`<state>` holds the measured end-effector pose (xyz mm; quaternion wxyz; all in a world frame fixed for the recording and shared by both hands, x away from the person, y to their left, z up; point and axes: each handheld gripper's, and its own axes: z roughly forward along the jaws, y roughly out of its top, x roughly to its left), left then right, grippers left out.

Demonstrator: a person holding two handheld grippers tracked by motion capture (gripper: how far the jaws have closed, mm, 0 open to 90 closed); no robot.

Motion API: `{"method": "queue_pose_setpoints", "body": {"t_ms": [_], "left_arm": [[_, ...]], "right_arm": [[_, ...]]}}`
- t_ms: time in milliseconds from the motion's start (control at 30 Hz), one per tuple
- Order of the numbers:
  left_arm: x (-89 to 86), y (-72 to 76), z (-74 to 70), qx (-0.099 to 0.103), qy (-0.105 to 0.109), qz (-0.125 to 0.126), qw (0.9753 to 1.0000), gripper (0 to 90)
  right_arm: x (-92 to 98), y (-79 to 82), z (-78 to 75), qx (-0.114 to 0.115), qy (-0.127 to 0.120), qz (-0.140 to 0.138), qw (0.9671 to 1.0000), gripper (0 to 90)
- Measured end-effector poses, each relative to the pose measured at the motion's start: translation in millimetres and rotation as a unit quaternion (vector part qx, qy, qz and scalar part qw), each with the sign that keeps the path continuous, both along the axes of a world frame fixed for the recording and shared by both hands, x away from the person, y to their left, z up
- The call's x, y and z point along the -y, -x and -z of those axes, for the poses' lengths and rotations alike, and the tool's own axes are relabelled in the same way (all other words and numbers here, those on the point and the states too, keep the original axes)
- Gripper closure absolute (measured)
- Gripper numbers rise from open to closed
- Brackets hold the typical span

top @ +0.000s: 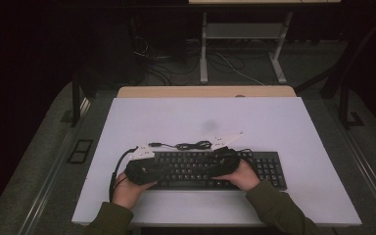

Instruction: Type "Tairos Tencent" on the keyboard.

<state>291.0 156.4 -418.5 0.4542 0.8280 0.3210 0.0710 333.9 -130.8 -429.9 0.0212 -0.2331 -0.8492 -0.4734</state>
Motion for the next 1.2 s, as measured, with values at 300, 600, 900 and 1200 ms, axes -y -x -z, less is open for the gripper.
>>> {"method": "queue_pose_setpoints", "body": {"t_ms": [300,600,900,1200], "left_arm": [[2.9,-0.1,3.2,-0.014,-0.005,0.026,0.9996,89.1],[10.6,-0.2,8.6,-0.020,-0.021,0.040,0.9988,89.2],[16.2,-2.5,14.7,-0.025,-0.036,0.045,0.9980,89.1],[18.9,-2.6,18.6,-0.028,-0.046,0.044,0.9976,89.2]], "right_arm": [[7.5,-4.6,-0.7,0.002,-0.007,0.025,0.9997,38.4],[11.0,-7.9,-0.5,0.010,-0.008,0.048,0.9988,30.8],[12.1,-9.6,-0.8,0.013,-0.008,0.058,0.9982,24.4],[12.4,-9.9,-1.2,0.014,-0.008,0.059,0.9981,23.3]]}}
